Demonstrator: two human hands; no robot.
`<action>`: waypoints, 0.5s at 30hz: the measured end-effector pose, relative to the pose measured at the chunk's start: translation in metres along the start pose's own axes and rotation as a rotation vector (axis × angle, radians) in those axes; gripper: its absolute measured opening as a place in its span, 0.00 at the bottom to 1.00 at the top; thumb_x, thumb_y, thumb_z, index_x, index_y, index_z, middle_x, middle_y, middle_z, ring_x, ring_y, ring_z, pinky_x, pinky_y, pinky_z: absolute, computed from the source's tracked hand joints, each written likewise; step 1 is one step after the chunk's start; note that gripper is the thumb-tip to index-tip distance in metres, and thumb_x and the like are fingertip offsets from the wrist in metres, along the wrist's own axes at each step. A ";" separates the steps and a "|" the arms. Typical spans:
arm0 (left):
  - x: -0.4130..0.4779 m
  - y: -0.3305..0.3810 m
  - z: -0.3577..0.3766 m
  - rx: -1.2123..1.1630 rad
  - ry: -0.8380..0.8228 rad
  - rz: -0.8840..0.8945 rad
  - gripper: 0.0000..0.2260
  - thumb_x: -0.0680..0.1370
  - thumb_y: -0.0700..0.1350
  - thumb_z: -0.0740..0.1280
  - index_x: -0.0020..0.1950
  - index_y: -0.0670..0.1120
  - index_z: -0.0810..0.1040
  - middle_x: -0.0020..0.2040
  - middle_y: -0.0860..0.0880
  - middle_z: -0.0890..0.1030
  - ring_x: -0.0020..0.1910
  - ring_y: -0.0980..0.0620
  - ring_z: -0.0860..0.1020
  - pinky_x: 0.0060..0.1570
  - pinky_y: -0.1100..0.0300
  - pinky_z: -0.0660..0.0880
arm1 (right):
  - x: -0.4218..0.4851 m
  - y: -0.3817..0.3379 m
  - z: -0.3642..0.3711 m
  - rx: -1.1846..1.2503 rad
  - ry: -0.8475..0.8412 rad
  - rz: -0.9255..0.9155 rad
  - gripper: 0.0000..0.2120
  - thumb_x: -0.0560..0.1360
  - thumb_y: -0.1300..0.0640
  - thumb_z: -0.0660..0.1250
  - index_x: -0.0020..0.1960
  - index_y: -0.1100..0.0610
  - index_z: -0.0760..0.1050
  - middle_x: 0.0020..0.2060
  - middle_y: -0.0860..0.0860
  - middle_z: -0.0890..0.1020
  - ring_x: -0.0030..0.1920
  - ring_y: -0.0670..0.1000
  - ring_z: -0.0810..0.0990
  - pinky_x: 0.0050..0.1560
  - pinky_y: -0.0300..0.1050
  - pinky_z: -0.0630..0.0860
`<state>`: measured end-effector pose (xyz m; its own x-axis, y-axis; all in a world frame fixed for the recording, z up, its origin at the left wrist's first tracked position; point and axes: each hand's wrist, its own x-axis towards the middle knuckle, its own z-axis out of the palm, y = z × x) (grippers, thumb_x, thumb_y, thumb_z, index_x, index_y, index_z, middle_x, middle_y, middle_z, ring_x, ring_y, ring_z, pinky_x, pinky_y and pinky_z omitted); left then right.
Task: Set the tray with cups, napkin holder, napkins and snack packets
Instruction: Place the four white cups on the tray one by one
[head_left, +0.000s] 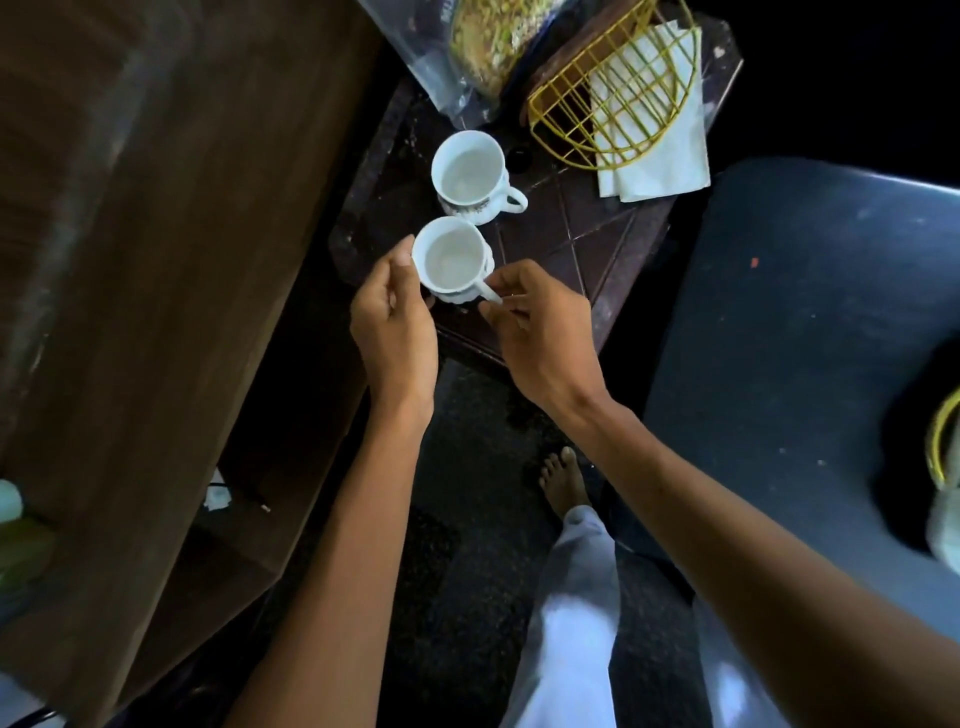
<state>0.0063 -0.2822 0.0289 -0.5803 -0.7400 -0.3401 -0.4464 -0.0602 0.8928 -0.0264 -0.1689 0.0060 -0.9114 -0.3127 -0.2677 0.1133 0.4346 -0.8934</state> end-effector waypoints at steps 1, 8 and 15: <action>-0.005 0.001 0.001 -0.005 -0.006 0.001 0.15 0.85 0.46 0.58 0.68 0.44 0.79 0.64 0.49 0.82 0.64 0.56 0.80 0.65 0.50 0.79 | -0.004 0.001 -0.003 0.013 -0.005 -0.001 0.07 0.77 0.63 0.70 0.55 0.59 0.78 0.50 0.52 0.84 0.50 0.48 0.83 0.50 0.45 0.82; -0.063 0.003 0.020 -0.030 -0.056 0.003 0.15 0.86 0.45 0.58 0.67 0.43 0.79 0.63 0.48 0.83 0.63 0.54 0.81 0.64 0.52 0.79 | -0.044 0.019 -0.051 0.110 0.075 -0.031 0.06 0.77 0.62 0.70 0.52 0.55 0.80 0.46 0.45 0.84 0.47 0.38 0.82 0.45 0.27 0.76; -0.157 0.004 0.079 -0.007 -0.166 -0.009 0.13 0.86 0.42 0.58 0.65 0.40 0.79 0.61 0.45 0.83 0.61 0.52 0.82 0.62 0.53 0.80 | -0.098 0.057 -0.146 0.076 0.255 -0.016 0.04 0.77 0.58 0.71 0.51 0.55 0.80 0.44 0.44 0.85 0.46 0.42 0.83 0.49 0.37 0.80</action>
<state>0.0419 -0.1137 0.0622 -0.6814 -0.6183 -0.3917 -0.4477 -0.0713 0.8914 0.0117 0.0102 0.0342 -0.9825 -0.0917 -0.1620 0.1183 0.3639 -0.9239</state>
